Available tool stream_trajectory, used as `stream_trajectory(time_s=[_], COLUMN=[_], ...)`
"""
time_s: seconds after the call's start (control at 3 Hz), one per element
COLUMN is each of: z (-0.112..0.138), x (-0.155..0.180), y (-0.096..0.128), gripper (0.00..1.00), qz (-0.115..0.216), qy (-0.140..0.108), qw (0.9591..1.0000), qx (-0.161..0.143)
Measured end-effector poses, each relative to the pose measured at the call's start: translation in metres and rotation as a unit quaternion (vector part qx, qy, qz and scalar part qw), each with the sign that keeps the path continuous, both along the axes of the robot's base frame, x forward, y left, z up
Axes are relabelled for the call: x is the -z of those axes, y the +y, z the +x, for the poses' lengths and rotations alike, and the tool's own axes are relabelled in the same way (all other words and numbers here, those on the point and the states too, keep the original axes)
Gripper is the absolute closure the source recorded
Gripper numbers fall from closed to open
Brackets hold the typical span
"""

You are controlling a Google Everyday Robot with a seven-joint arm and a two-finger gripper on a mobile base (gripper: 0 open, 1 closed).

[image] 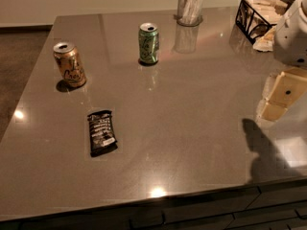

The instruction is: Knock orange can over

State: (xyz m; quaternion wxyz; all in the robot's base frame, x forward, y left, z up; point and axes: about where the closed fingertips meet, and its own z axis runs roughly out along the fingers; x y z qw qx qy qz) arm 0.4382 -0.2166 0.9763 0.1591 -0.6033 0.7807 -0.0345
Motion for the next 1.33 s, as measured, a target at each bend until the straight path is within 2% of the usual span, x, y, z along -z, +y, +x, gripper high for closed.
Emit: stream_trajectory(time_s=[0.33,0.67,1.0,1.33], z=[0.0,0.006,0.019,0.033], x=[0.0,-0.002,-0.007,-0.009], y=[0.0,0.011,0.034,0.064], gripper=[0.0,0.0,0.0,0.0], qz=[0.0,0.021,0.076,0.133], qy=[0.0,-0.004,-0.012,-0.012], qw=[1.0,0.9998,0.997,0.9909], qx=[0.0,0.0,0.008,0.012])
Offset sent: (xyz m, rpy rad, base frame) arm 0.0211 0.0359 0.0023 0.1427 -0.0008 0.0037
